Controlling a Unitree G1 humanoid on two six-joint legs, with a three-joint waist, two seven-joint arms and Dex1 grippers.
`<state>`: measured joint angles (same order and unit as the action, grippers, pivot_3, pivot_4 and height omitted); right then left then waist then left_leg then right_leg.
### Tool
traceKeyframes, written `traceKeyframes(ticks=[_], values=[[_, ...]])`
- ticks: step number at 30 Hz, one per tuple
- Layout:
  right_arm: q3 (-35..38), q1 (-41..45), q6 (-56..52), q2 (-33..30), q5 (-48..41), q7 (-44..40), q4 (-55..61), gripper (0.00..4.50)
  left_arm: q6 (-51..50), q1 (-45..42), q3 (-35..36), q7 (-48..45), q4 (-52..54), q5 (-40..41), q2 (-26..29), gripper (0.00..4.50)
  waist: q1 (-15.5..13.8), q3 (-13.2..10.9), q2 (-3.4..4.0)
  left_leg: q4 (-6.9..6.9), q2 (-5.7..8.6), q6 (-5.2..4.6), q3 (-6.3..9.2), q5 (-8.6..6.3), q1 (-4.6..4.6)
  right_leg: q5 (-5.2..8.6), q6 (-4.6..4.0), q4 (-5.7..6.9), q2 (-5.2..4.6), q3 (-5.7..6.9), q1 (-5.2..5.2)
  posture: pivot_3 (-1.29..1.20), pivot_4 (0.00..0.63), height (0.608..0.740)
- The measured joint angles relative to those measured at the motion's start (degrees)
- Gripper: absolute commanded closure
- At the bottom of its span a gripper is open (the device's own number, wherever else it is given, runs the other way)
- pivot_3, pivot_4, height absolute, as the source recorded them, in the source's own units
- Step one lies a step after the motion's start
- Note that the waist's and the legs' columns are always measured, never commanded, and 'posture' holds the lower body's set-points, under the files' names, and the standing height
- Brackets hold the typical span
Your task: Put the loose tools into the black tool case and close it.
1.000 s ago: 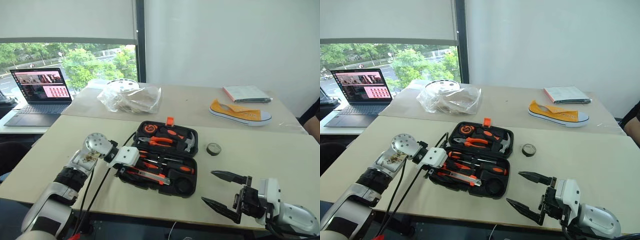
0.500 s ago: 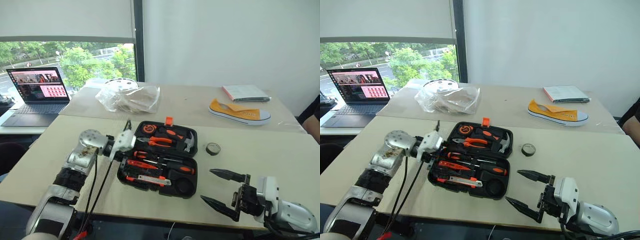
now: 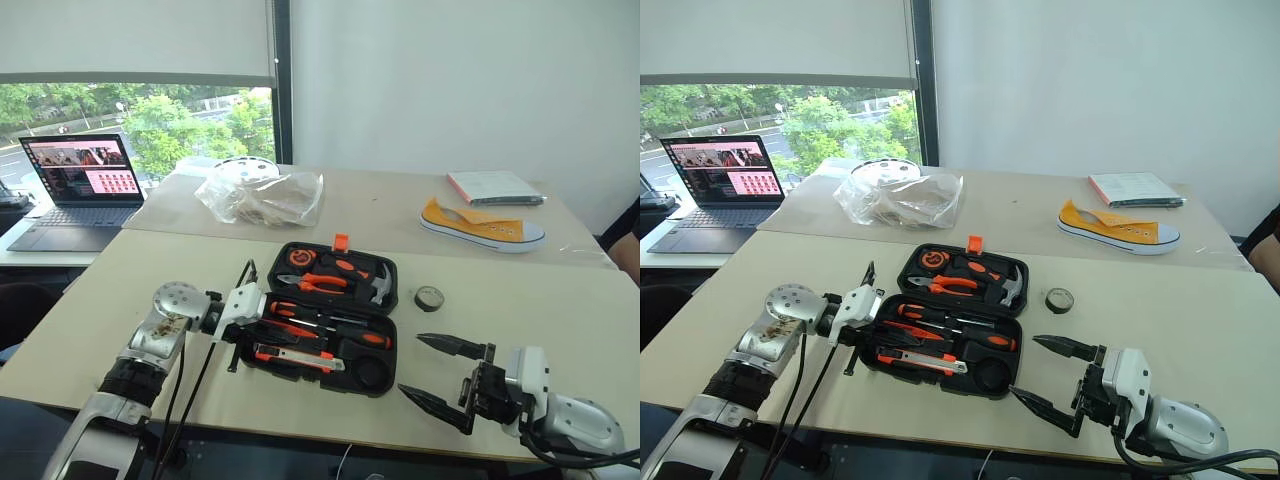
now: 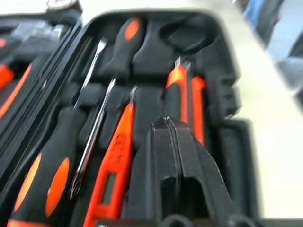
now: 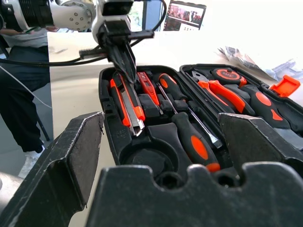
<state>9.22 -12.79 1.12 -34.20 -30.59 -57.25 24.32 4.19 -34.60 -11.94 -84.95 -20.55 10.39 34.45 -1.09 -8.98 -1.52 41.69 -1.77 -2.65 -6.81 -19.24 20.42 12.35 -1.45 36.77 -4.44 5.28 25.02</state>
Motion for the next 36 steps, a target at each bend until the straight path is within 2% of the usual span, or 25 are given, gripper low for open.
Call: traceKeyframes(ticks=[12, 16, 18, 22, 26, 28, 31, 34, 36], values=[[0.21, -1.46, -0.01, 0.01, 0.0, 0.5, 1.05, 0.0, 5.54, 0.43, -1.44, 1.08, -0.1, -2.46, -0.15, 4.45, 0.08, 0.04, 0.06, 0.0, -0.01, -0.02, 0.0, -0.01, -0.17, 0.0, 0.0, 0.0, -0.01, -0.01, -0.14, 0.0, 0.15, 0.74], [0.23, -1.38, -0.01, 0.03, 0.03, 1.1, 1.04, 0.0, 4.69, 0.7, -3.08, 5.09, 0.82, -6.1, -0.27, 4.45, 0.04, 0.22, 0.32, 0.0, -0.01, -0.11, 0.02, -0.06, -0.31, 0.0, 0.01, -0.03, -0.04, -0.01, -0.34, 0.0, 0.15, 0.74], [0.22, -1.02, 0.0, 0.14, 0.13, 1.3, 1.04, 0.0, 3.1, 0.73, -4.19, 7.5, 2.4, -8.33, -0.29, 4.45, -0.16, 0.33, 0.48, 0.0, -0.01, -0.45, 0.06, -0.26, -0.6, 0.01, 0.03, -0.08, -0.06, 0.0, -0.68, 0.0, 0.15, 0.74], [0.17, 0.0, 0.0, 0.66, 0.35, 1.89, 1.04, 0.0, 1.7, 1.19, -5.29, 10.04, 4.62, -10.73, -0.27, 4.45, -0.47, 0.58, 0.83, -0.02, -0.02, -0.66, 0.06, -0.4, -0.8, 0.2, 0.46, -0.08, -0.27, -0.1, -0.83, 0.0, 0.15, 0.74], [0.21, 0.09, 0.05, 0.81, 0.96, 2.37, 1.02, 0.0, 0.98, 2.31, -4.25, 10.67, 5.12, -9.62, -0.73, 4.45, -0.44, 0.69, 1.0, -0.02, -0.02, -0.66, 0.04, -0.39, -0.81, 0.19, 0.51, -0.03, -0.3, -0.25, -0.8, 0.0, 0.15, 0.74], [1.59, -1.13, 0.04, 0.69, 0.55, 2.46, 1.02, 0.0, 0.32, 3.99, -1.38, 10.05, 4.7, -5.02, -1.8, 4.45, -0.53, 0.68, 0.99, -0.02, -0.03, -0.66, 0.05, -0.39, -0.64, 0.09, 0.35, -0.04, -0.3, -0.31, -0.65, 0.0, 0.15, 0.74], [6.37, -4.8, 0.06, 0.04, -0.04, 2.45, 0.42, 0.0, -1.85, 6.35, 2.38, 8.37, 4.52, 2.02, -2.63, 3.79, -0.5, 0.63, 0.91, 0.0, -0.01, -0.29, 0.08, -0.18, -0.21, -0.03, 0.15, -0.08, -0.26, -0.24, -0.32, 0.0, 0.15, 0.74], [9.19, -7.61, 1.01, 0.05, 0.03, 2.24, -1.11, 0.0, -1.93, 6.37, 6.86, 8.48, 4.41, 5.86, -1.93, 2.76, -0.34, 0.58, 0.83, 0.01, -0.01, -0.2, 0.07, -0.13, -0.11, -0.03, 0.15, -0.09, -0.2, -0.23, -0.2, 0.0, 0.15, 0.74], [11.92, -10.62, 2.91, 0.28, 0.75, 2.2, -3.0, 0.0, -3.1, 7.26, 9.75, 7.75, 3.59, 6.97, 2.93, 2.14, 0.18, 0.58, 0.84, -0.09, -0.02, -0.17, 0.01, -0.15, -0.17, -0.01, 0.17, -0.13, -0.08, -0.21, -0.16, 0.0, 0.15, 0.74]])
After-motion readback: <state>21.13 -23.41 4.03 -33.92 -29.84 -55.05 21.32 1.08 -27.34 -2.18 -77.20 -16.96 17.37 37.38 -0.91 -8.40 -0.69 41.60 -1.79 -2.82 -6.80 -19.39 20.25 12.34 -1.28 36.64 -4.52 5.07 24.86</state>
